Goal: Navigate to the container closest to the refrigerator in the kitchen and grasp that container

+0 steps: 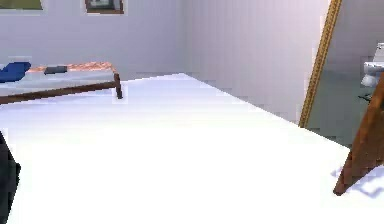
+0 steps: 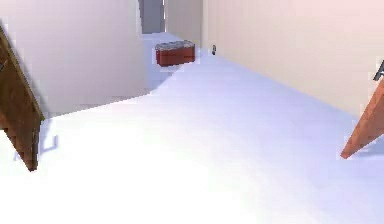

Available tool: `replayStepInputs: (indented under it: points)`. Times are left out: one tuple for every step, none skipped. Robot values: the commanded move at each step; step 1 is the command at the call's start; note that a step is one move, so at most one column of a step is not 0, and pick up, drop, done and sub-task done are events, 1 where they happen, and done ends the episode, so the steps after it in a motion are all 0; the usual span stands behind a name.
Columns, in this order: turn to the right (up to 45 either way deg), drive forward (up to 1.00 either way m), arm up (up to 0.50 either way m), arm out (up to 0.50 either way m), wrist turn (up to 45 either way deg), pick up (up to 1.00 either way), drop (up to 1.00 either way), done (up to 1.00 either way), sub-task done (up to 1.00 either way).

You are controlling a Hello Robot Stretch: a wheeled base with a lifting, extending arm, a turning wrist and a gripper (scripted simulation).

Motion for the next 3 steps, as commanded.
replayStepInputs:
  points:
    - [45.0, 0.0, 0.0, 0.0, 0.0, 0.0, 0.0, 0.0, 0.0]
    - [45.0, 0.0, 0.0, 0.0, 0.0, 0.0, 0.0, 0.0, 0.0]
    - [45.0, 0.0, 0.0, 0.0, 0.0, 0.0, 0.0, 0.0, 0.0]
